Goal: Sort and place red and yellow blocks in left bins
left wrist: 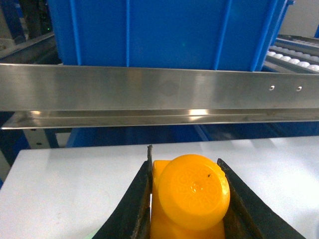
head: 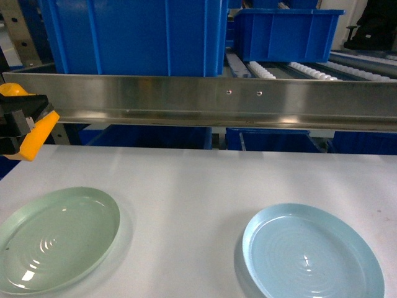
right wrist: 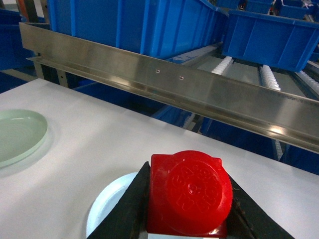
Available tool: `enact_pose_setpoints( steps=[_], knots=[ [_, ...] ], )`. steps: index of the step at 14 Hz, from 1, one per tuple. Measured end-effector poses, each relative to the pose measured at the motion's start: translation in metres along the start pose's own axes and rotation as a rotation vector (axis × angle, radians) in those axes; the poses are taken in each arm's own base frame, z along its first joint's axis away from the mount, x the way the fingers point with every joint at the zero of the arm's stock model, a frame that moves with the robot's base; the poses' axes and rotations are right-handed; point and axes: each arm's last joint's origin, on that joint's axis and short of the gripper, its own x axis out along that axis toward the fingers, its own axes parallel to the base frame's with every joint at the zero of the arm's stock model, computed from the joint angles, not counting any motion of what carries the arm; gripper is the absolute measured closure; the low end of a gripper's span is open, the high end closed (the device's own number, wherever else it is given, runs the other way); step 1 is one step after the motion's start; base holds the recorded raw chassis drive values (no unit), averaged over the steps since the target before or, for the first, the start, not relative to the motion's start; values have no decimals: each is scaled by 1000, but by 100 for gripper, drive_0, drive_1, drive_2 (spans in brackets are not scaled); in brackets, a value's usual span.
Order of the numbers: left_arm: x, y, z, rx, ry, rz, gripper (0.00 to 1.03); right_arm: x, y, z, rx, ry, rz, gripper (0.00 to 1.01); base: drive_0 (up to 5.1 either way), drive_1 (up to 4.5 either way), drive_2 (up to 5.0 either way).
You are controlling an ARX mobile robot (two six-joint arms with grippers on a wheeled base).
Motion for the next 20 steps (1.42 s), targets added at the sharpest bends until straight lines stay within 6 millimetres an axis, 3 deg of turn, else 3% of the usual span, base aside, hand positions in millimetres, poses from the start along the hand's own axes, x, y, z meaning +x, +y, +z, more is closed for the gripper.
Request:
enact_pose_setpoints(
  steps=[20],
  knots=[
    [0, 2, 0, 0, -2, 9, 76, 0, 0, 0, 1, 3, 0, 73, -489, 245, 245]
  ],
)
